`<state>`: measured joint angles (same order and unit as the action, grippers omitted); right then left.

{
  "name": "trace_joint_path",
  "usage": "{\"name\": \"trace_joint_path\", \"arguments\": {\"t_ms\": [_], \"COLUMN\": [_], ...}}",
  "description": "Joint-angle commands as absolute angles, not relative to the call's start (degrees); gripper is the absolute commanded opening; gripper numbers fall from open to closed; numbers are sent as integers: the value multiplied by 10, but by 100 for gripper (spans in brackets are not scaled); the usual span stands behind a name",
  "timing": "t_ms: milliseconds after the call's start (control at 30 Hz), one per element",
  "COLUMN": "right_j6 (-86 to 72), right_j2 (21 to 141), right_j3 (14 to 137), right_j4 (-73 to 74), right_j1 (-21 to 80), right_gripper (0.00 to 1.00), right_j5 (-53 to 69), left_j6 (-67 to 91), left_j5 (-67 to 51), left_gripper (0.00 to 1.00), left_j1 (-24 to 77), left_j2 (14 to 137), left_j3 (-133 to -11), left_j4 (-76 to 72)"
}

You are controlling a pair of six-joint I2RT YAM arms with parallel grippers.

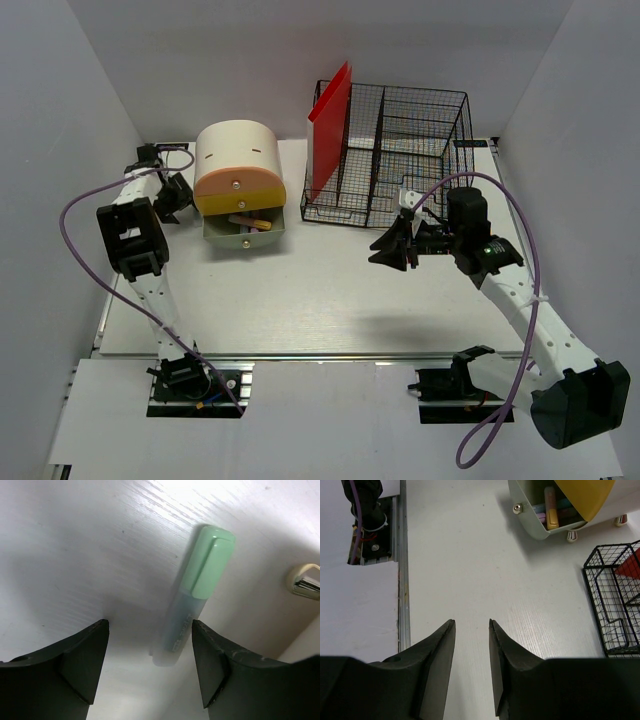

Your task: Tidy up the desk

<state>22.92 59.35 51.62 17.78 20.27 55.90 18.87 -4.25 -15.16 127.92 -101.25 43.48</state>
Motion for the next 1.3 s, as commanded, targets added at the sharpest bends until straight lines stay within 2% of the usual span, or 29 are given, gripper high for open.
{"name": "trace_joint_path", "arguments": {"t_ms": [0,300,567,600,867,1000,1033,1133,1267], "right_j6": [230,229,229,229,232,234,234,234,238], "right_j2": [592,587,584,583,581,580,580,576,570], "right_j3": [517,518,518,517,518,519,519,519,519], "right_j4": [163,163,164,163,164,169,169,168,172], "right_j1": [202,200,200,200,198,198,199,198,197], "right_gripper": [39,39,39,39,40,39,39,40,40], "right_j5": [575,577,580,580,579,582,583,586,584], "left_j6": [175,178,163,159,136,127,125,125,136], "left_j5": [-8,60,25,21,43,63,64,67,69], "left_gripper": [77,78,74,69,52,37,29,17,5], "left_j1": [-152,-152,-152,-152,-152,-152,-152,-152,-157], "left_j2": [1280,1274,1278,1287,1317,1324,1323,1324,1303], "left_j3": [-1011,-1008,-1026,-1035,-1055,-1037,-1025,-1007,-980], "left_j4": [453,461,450,452,468,468,467,468,462]}}
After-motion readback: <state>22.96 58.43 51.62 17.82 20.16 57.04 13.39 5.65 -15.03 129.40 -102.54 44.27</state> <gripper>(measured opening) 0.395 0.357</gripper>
